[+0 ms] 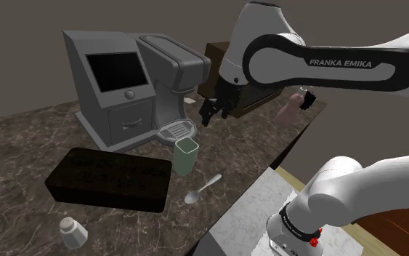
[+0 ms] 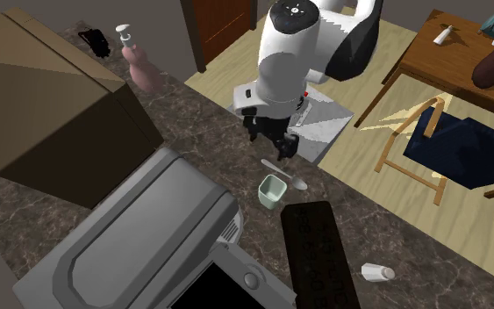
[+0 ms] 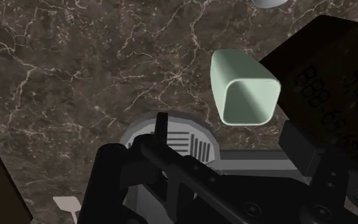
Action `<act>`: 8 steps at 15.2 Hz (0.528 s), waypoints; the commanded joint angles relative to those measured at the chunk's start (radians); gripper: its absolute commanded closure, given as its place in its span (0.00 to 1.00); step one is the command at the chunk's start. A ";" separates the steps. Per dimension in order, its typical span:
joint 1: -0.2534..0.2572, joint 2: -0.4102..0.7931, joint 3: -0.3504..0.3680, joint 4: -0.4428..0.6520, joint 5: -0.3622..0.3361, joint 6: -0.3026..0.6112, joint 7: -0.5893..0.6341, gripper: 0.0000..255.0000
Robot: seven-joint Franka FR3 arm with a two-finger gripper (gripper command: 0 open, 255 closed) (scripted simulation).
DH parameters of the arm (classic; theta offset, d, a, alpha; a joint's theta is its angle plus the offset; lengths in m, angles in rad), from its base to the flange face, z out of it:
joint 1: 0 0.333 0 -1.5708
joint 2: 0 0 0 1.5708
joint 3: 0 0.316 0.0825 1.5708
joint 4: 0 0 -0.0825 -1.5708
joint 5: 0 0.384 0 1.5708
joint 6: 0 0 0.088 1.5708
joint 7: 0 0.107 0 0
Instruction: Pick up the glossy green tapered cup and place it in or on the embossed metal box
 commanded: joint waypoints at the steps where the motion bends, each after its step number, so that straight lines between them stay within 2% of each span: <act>1: 0.009 0.050 0.039 0.004 0.000 0.043 0.028 0.00; 8: 0.021 0.267 0.170 0.045 -0.049 0.197 0.140 0.00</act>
